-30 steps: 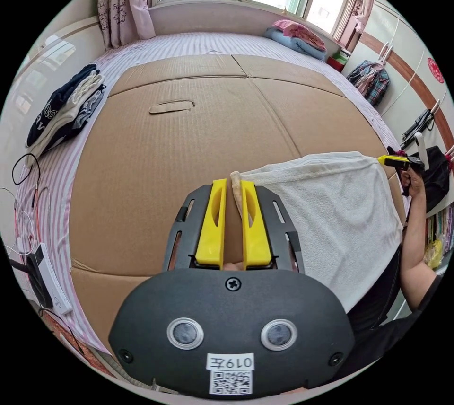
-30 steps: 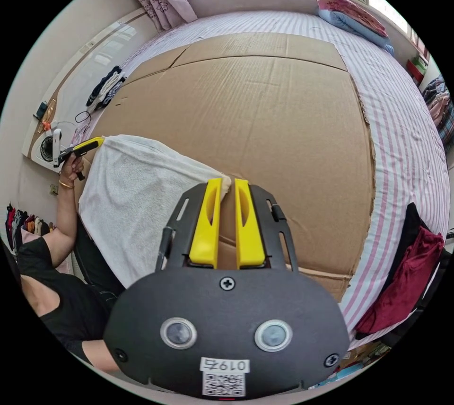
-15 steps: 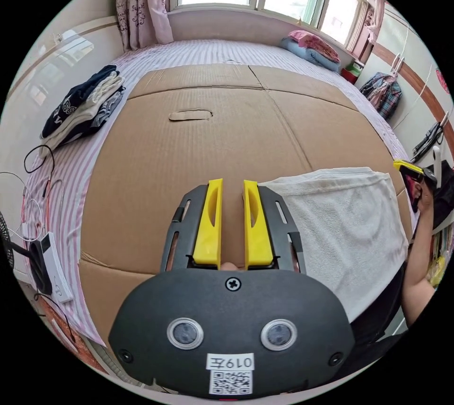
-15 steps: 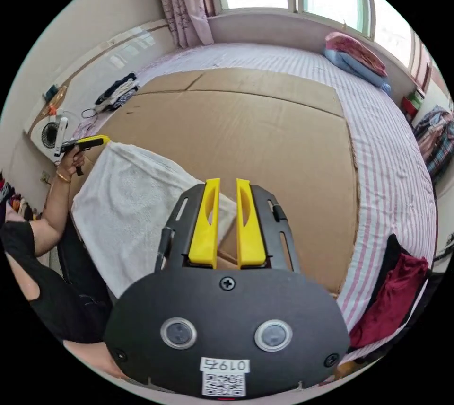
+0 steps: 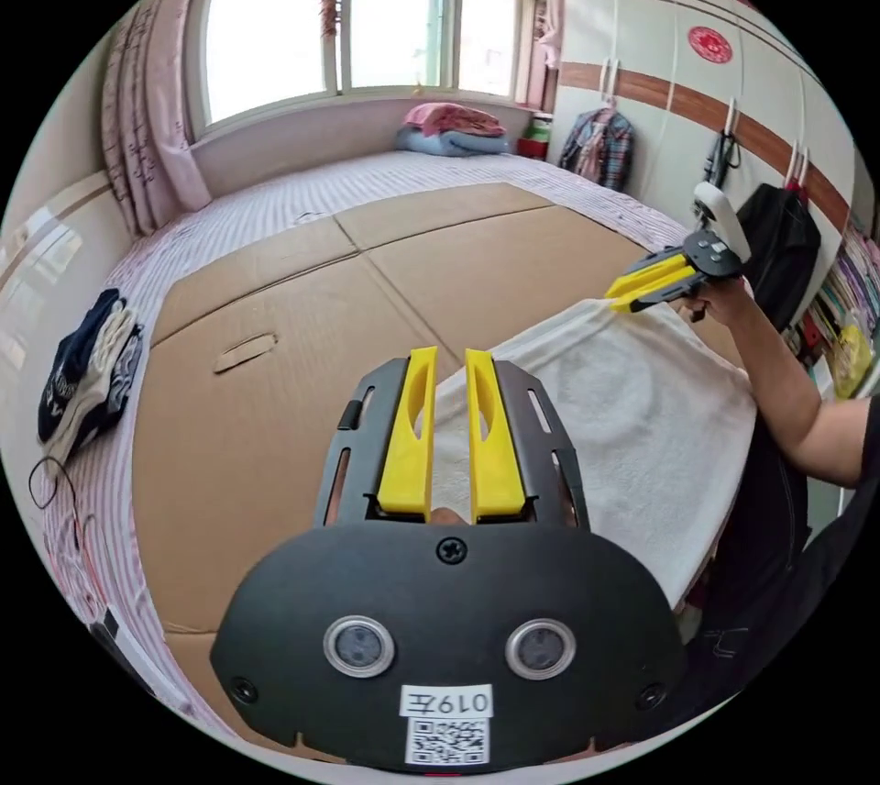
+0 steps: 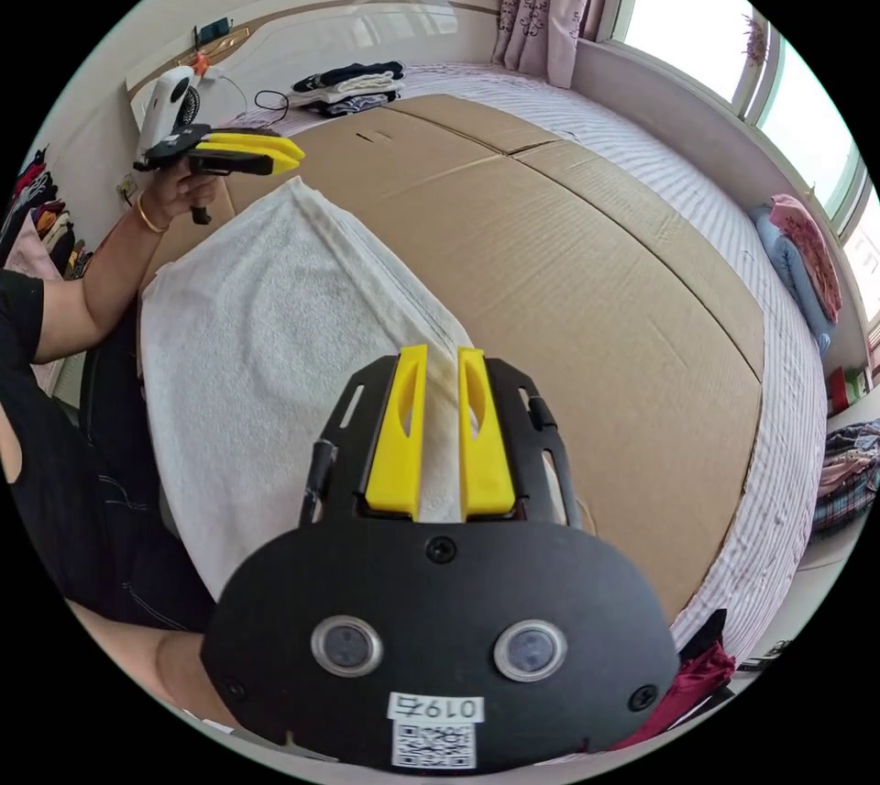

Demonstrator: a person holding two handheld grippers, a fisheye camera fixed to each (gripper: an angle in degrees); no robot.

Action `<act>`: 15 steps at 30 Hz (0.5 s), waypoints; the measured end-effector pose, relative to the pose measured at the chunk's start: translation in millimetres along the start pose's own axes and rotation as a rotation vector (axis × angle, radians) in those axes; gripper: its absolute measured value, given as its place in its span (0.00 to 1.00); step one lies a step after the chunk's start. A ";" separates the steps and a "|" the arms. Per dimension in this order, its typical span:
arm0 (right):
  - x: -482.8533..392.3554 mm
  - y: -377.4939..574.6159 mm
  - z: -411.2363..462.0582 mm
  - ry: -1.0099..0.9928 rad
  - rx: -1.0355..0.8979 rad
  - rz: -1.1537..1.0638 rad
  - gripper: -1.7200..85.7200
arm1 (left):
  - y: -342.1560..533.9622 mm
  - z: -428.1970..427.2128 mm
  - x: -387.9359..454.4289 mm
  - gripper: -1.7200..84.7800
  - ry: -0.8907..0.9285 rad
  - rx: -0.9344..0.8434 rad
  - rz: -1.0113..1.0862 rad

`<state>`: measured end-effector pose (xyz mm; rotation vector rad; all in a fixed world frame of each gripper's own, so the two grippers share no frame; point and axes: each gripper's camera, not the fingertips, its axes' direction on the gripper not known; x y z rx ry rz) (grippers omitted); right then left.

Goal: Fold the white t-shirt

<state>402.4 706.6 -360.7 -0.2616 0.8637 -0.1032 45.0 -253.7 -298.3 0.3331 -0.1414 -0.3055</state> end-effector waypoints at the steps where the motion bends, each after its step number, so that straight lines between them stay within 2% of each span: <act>1: -2.5 0.1 1.7 0.000 0.005 0.001 0.09 | -2.0 3.5 5.8 0.06 0.002 -0.008 0.016; 6: -12.5 0.0 15.8 -0.003 -0.007 -0.006 0.09 | -18.1 32.4 41.6 0.07 -0.064 -0.115 0.120; 15: -27.6 -0.7 38.4 0.001 -0.028 -0.016 0.08 | -33.5 39.9 60.2 0.03 -0.057 -0.135 0.105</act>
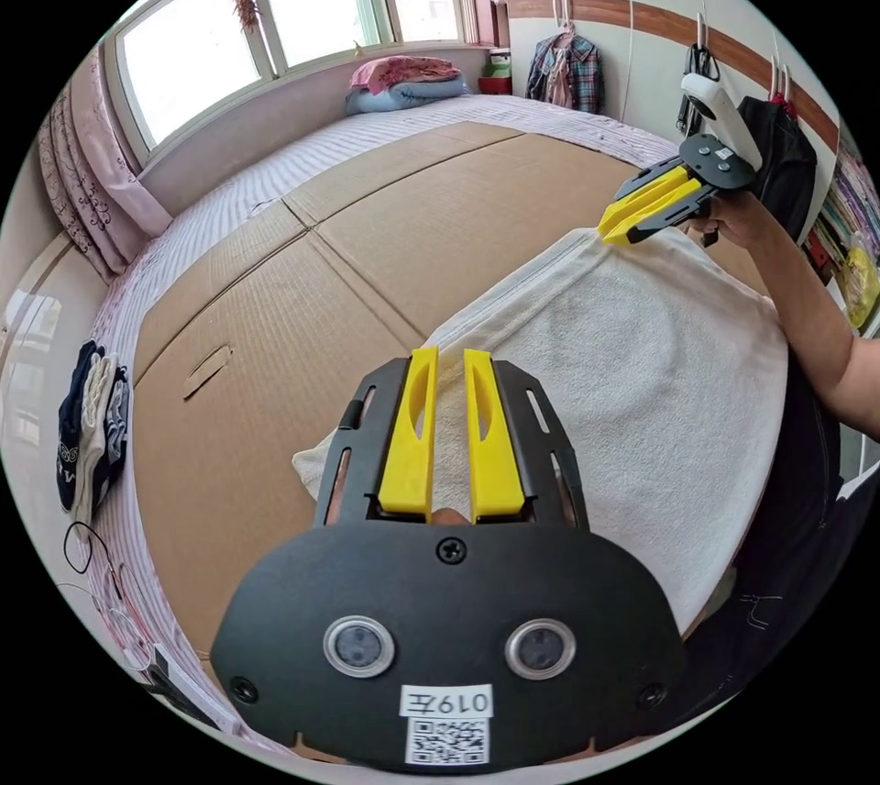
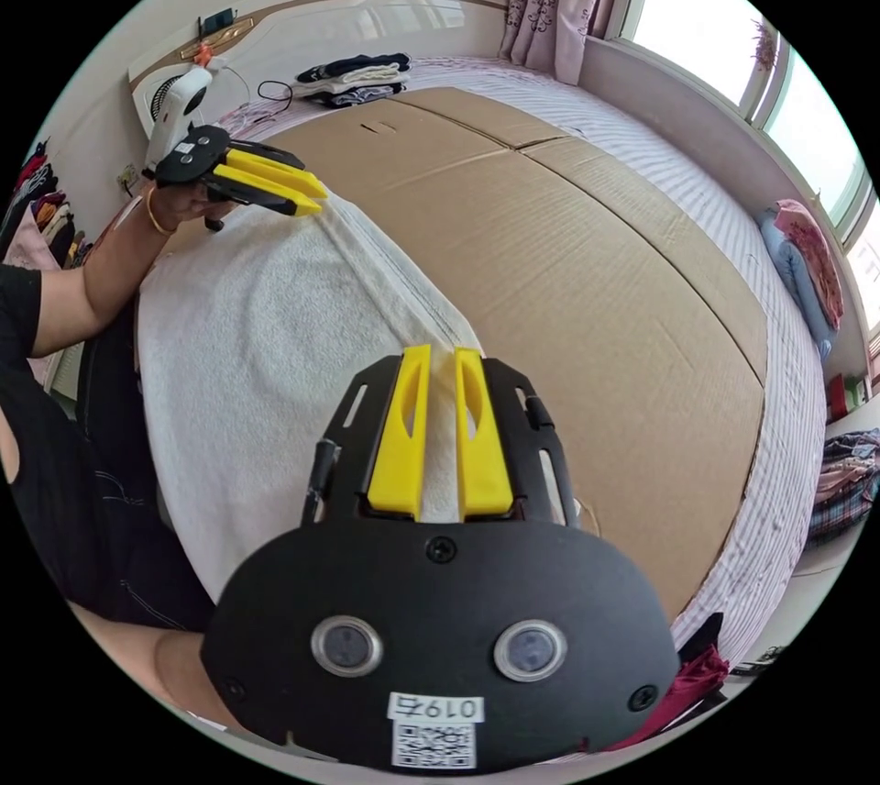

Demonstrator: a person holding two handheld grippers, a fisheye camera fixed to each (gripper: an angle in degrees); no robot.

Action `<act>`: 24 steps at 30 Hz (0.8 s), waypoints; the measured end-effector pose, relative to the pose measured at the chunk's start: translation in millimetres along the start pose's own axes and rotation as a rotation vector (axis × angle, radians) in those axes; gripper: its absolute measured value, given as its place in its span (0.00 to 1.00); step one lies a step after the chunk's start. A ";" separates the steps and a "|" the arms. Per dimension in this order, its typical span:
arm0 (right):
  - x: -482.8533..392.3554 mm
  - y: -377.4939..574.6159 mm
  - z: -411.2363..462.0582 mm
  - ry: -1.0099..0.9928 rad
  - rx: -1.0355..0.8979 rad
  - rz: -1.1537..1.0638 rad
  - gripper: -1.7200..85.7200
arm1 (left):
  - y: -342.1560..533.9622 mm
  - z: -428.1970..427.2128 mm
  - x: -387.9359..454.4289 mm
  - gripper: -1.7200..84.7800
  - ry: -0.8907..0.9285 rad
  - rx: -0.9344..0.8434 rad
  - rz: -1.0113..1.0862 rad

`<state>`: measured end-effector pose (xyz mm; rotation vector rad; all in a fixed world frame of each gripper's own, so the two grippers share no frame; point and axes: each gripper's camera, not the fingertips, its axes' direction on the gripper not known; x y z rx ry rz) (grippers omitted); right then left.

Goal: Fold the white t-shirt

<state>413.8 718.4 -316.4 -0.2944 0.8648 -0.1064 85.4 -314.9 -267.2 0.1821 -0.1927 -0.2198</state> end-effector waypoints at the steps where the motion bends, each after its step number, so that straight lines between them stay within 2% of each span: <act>1: -1.6 -0.3 2.4 0.002 -0.001 0.000 0.08 | -1.2 -0.3 1.1 0.03 -0.001 -0.001 -0.001; 10: -13.3 -2.2 17.2 0.025 0.001 -0.009 0.02 | -19.1 -5.3 19.9 0.03 -0.030 -0.016 -0.005; 19: -15.4 -2.9 26.4 0.027 0.015 0.006 0.01 | -34.1 -11.6 32.8 0.03 -0.055 -0.016 -0.029; 24: -16.9 -3.9 33.0 0.028 0.010 0.003 0.01 | -41.1 -19.1 40.2 0.04 -0.007 -0.001 0.010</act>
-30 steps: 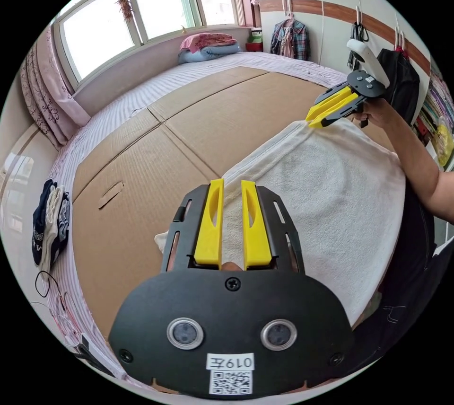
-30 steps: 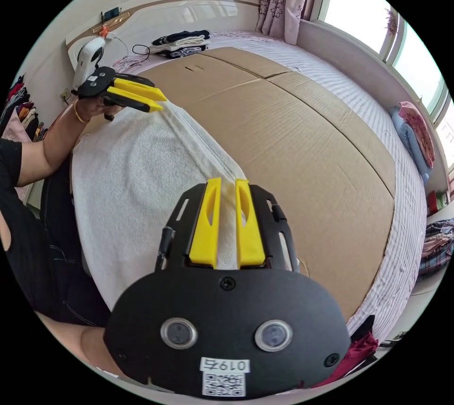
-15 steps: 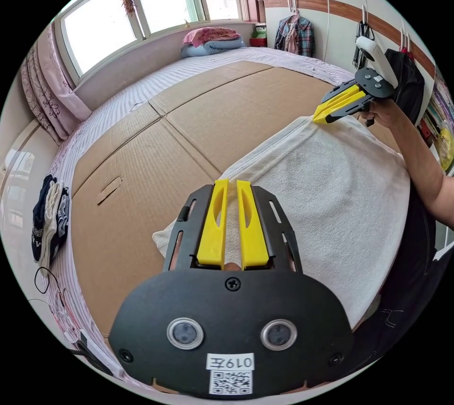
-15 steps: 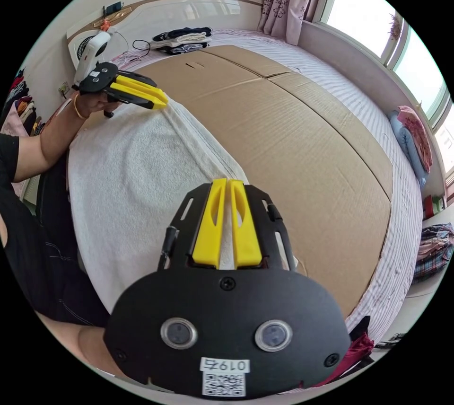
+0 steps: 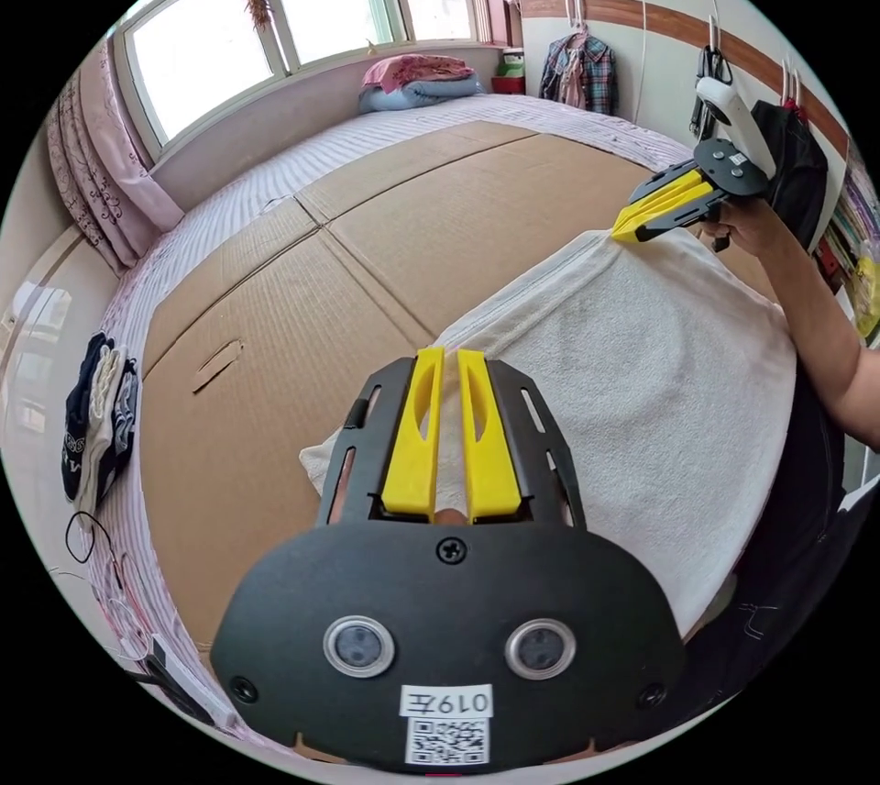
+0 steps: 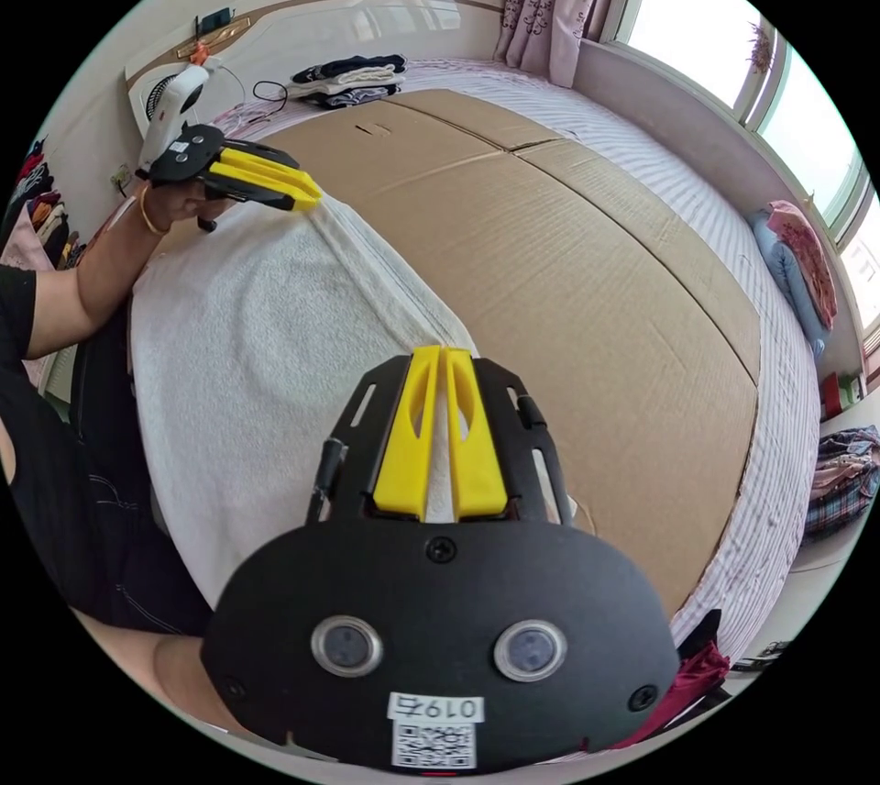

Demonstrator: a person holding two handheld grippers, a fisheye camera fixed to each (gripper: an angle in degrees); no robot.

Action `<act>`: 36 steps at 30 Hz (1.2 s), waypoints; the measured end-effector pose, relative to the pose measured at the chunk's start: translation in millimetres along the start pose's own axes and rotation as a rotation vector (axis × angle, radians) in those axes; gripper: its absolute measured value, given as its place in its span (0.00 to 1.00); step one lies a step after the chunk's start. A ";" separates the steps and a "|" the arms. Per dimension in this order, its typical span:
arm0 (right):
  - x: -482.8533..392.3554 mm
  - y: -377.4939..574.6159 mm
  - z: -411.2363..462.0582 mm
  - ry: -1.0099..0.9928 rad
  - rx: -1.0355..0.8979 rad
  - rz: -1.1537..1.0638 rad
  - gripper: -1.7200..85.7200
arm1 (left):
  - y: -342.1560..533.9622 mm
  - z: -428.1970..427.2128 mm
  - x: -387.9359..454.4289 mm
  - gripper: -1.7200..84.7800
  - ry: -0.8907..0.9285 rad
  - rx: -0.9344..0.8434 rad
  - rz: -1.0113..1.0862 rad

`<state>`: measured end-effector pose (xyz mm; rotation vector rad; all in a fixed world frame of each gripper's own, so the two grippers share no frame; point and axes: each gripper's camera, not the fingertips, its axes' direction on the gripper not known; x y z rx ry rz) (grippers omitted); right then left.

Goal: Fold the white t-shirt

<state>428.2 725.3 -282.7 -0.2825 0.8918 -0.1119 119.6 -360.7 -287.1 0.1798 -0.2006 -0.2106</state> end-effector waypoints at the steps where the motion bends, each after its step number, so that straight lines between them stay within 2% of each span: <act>1: -0.2 -0.3 1.1 0.001 0.000 0.000 0.01 | -0.8 -0.4 1.3 0.04 -0.001 0.001 0.006; 5: 0.6 -0.6 3.0 0.001 0.004 0.005 0.01 | -9.0 1.3 12.3 0.04 -0.077 -0.023 0.033; 15: 5.7 -0.3 3.9 0.000 0.016 0.018 0.01 | -22.9 -1.0 31.2 0.03 -0.126 -0.028 0.045; 22: 10.1 -0.3 4.9 -0.003 0.013 0.021 0.01 | -29.7 -6.6 35.4 0.03 -0.090 -0.039 0.063; 36: 23.4 1.9 -4.8 -0.004 0.028 0.032 0.01 | -37.2 -7.8 47.0 0.03 -0.141 -0.056 0.084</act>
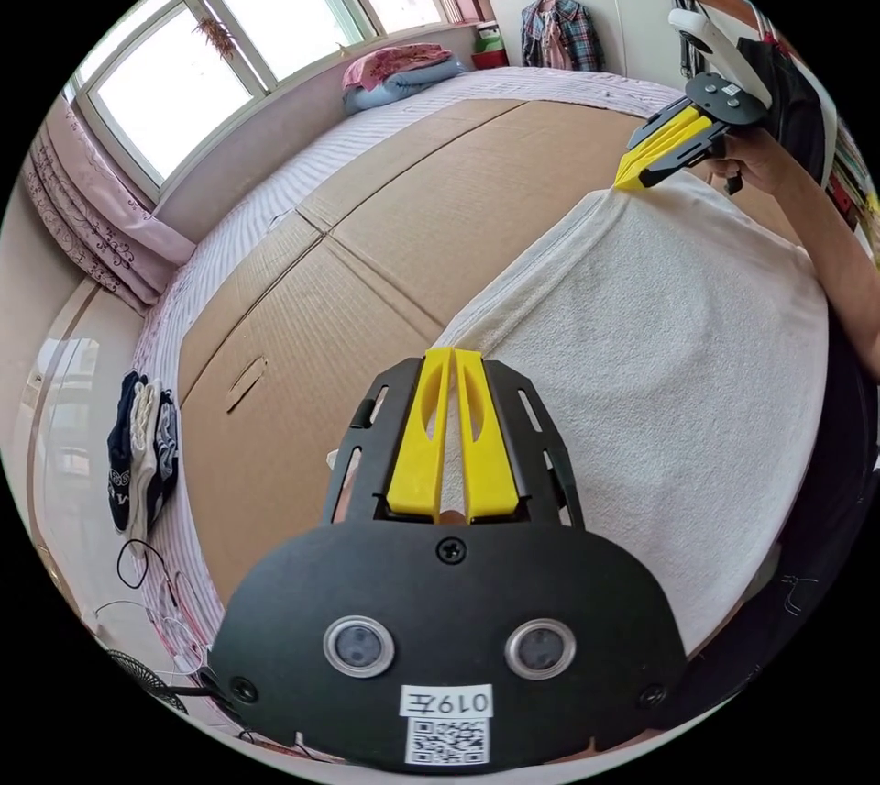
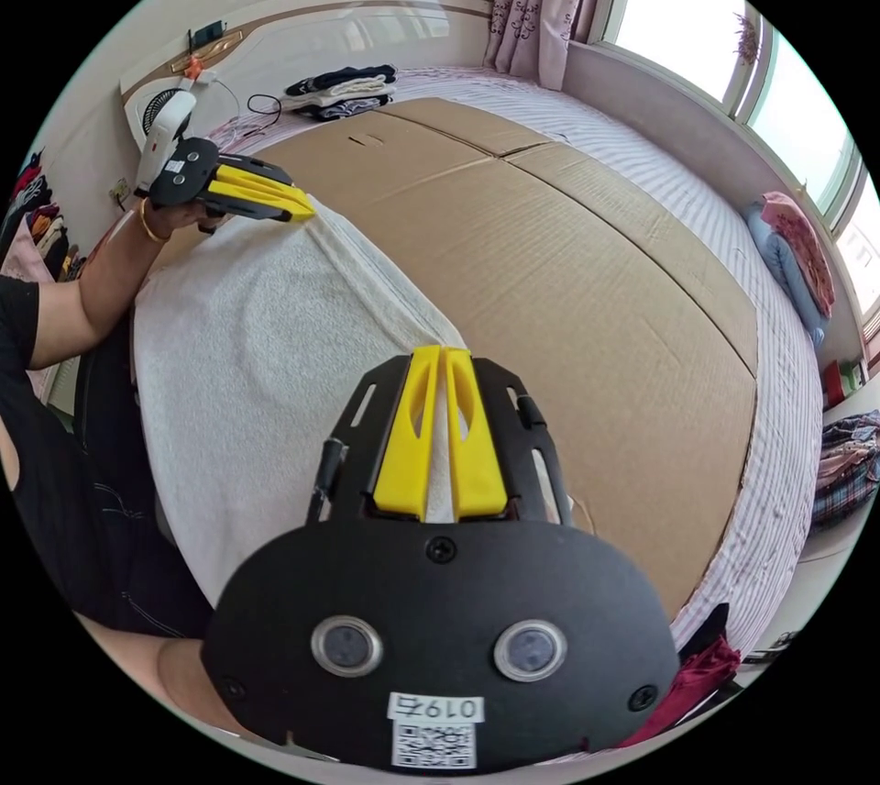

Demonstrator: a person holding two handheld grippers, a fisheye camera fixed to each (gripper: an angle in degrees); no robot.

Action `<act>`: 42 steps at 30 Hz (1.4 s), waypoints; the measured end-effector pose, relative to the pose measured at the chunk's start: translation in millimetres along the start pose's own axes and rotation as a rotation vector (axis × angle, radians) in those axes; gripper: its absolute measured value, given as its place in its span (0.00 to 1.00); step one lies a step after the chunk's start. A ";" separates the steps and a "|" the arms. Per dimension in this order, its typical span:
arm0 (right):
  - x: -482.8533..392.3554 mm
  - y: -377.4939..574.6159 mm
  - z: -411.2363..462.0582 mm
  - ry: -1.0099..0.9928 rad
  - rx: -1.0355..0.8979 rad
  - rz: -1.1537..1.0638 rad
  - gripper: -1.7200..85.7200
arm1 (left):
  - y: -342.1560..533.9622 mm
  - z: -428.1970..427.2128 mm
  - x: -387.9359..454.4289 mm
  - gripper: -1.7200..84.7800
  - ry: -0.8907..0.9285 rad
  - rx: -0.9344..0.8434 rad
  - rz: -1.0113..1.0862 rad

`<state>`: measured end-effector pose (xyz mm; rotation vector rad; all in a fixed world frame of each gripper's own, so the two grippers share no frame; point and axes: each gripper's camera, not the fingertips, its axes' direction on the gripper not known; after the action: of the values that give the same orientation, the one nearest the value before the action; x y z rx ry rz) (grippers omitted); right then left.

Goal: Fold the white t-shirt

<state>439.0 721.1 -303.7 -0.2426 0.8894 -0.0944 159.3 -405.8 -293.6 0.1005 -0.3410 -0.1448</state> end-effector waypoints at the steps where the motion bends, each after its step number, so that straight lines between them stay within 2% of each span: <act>1: 1.0 0.1 -1.0 0.001 0.002 0.000 0.01 | 0.0 -0.3 -0.6 0.03 0.001 0.002 -0.003; 8: 10.4 1.1 -5.6 0.023 0.011 0.019 0.01 | 2.2 -2.7 -10.6 0.03 -0.011 0.022 -0.066; 15: 20.9 2.6 -3.8 0.011 -0.019 0.026 0.02 | 3.2 7.3 -5.9 0.03 -0.028 -0.013 -0.044; 22: 40.4 9.2 -19.0 -0.031 -0.016 0.036 0.07 | 9.0 10.1 -7.1 0.03 -0.024 -0.021 -0.029; 33: 109.5 51.8 -77.7 -0.122 0.097 0.180 0.07 | 28.7 15.2 -24.1 0.03 -0.013 -0.022 -0.045; 37: 118.9 56.4 -80.6 -0.151 0.071 0.173 0.07 | 38.6 14.8 -34.6 0.03 0.010 -0.009 -0.066; 42: 120.8 52.8 -65.0 -0.133 -0.050 0.151 0.04 | 56.6 17.2 -58.8 0.03 0.069 0.001 -0.119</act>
<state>463.2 739.2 -447.5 -0.2245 0.7758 0.0837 105.7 -342.1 -289.7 0.1266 -0.2662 -0.2581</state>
